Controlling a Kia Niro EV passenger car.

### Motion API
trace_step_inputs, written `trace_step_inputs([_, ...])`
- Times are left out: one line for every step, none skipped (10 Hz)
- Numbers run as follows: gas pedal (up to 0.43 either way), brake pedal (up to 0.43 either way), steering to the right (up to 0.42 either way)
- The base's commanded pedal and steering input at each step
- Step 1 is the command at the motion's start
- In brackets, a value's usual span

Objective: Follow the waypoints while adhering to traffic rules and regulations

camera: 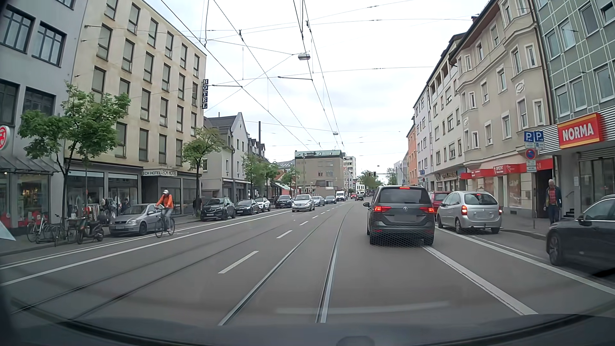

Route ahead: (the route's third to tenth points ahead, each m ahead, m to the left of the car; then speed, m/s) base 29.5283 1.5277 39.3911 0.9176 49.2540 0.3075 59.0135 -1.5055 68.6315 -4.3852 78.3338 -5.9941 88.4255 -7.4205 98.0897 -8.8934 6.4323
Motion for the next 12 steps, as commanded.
trace_step_inputs([0.189, 0.0, 0.009])
trace_step_inputs([0.197, 0.0, 0.006])
trace_step_inputs([0.22, 0.0, 0.006])
trace_step_inputs([0.287, 0.0, 0.006])
trace_step_inputs([0.319, 0.0, 0.006])
trace_step_inputs([0.331, 0.0, 0.006])
trace_step_inputs([0.37, 0.0, 0.006])
trace_step_inputs([0.37, 0.0, 0.006])
trace_step_inputs([0.37, 0.0, 0.006])
trace_step_inputs([0.378, 0.0, 0.006])
trace_step_inputs([0.39, 0.0, 0.005])
trace_step_inputs([0.39, 0.0, 0.003])
